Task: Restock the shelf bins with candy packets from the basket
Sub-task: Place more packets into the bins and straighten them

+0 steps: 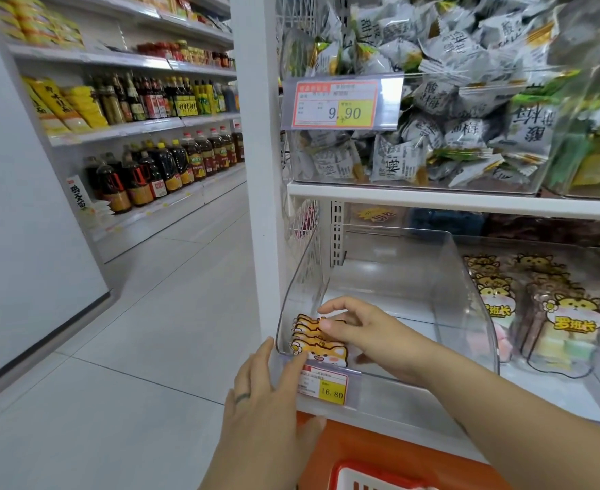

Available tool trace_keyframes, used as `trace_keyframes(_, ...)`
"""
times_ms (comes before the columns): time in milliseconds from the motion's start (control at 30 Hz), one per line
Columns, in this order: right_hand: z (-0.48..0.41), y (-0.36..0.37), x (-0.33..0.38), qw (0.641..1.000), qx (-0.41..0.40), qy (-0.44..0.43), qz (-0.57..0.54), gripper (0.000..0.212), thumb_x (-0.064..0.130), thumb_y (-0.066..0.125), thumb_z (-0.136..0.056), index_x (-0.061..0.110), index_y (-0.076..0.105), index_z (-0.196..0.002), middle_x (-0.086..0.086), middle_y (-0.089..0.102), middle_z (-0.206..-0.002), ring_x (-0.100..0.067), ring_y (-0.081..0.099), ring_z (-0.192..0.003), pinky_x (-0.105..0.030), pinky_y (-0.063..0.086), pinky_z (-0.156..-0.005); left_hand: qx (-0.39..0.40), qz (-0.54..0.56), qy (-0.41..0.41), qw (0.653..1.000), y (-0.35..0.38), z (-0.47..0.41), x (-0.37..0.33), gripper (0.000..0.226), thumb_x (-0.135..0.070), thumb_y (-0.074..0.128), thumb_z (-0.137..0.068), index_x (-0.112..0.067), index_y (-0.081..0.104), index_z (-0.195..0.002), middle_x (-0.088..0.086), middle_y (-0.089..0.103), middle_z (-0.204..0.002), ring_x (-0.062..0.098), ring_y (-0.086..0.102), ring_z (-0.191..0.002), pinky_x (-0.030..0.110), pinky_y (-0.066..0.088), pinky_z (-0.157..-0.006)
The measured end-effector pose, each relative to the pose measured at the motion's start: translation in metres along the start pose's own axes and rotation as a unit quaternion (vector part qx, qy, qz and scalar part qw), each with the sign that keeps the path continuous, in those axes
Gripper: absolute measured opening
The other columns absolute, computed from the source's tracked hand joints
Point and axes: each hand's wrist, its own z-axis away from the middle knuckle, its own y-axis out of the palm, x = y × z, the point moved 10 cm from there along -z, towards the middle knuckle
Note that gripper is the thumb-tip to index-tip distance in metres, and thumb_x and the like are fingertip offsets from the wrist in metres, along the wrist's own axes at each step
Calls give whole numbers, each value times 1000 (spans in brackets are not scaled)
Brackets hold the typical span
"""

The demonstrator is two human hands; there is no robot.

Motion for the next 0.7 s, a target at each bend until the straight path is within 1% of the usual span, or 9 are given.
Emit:
trace_keyframes(67, 0, 4, 1, 1000, 3, 3, 2, 23, 43, 58, -97, 33, 60, -117, 5, 71, -110, 3, 67, -86, -22, 49, -76, 4, -2, 1, 1000, -1, 1, -1, 78, -61, 47, -96, -50, -6, -152, -8, -23, -161, 21, -8, -153, 38, 18, -123)
trace_keyframes(100, 0, 6, 0, 1000, 4, 6, 5, 23, 43, 57, -97, 32, 60, -117, 4, 71, -109, 4, 66, -82, -17, 45, -72, 5, -3, 1, 1000, -2, 1, -2, 78, -61, 47, -96, -50, -6, -152, -7, -22, -161, 21, -9, -153, 37, 18, -123)
trace_keyframes(233, -1, 6, -2, 1000, 9, 18, 10, 26, 44, 59, -96, 33, 58, -119, 6, 71, -109, 7, 66, -79, -10, 43, -65, 5, -2, 5, 1000, -2, 1, -4, 79, -61, 47, -95, -50, -6, -152, -7, -21, -162, 21, -8, -153, 38, 19, -124)
trace_keyframes(367, 4, -1, 4, 1000, -3, 11, 5, 32, 41, 61, -96, 31, 53, -125, 10, 69, -110, 15, 64, -76, -1, 42, -56, 3, 8, 8, 1000, -3, 1, -2, 79, -60, 50, -95, -49, -4, -153, -8, -21, -161, 22, -9, -153, 41, 17, -124)
trace_keyframes(433, 9, -4, 10, 1000, -14, 3, 24, 35, 44, 63, -93, 34, 52, -125, 13, 65, -113, 12, 65, -86, -4, 44, -68, 2, 24, 12, 1000, -5, 3, -1, 78, -57, 51, -95, -48, -1, -153, -9, -21, -161, 21, -11, -152, 42, 17, -124)
trace_keyframes(500, 18, -11, 15, 997, -38, -17, 63, 39, 44, 68, -90, 37, 52, -124, 12, 60, -120, 3, 61, -105, -13, 45, -87, -11, 41, 26, 999, -11, 9, -3, 74, -55, 51, -96, -49, 4, -153, -11, -19, -160, 19, -10, -152, 40, 16, -124)
trace_keyframes(533, 27, -13, 20, 994, -52, -37, 84, 40, 43, 70, -89, 37, 52, -124, 13, 58, -123, 1, 56, -114, -12, 42, -91, -22, 51, 38, 998, -15, 14, -5, 71, -54, 51, -96, -49, 8, -152, -12, -16, -159, 19, -7, -151, 37, 16, -123)
trace_keyframes(600, 53, -17, 35, 983, -87, -96, 131, 41, 40, 70, -89, 37, 52, -125, 18, 56, -126, 4, 49, -121, -4, 35, -89, -53, 78, 65, 993, -25, 27, -12, 61, -50, 53, -96, -49, 21, -147, -14, -1, -153, 17, 7, -148, 32, 21, -120)
trace_keyframes(700, 111, -16, 52, 964, -126, -179, 154, 32, 34, 69, -91, 35, 56, -121, 26, 59, -119, 11, 50, -117, -5, 37, -94, -86, 102, 89, 987, -32, 46, -24, 45, -41, 59, -94, -38, 45, -136, -10, 28, -137, 17, 33, -133, 32, 34, -111)
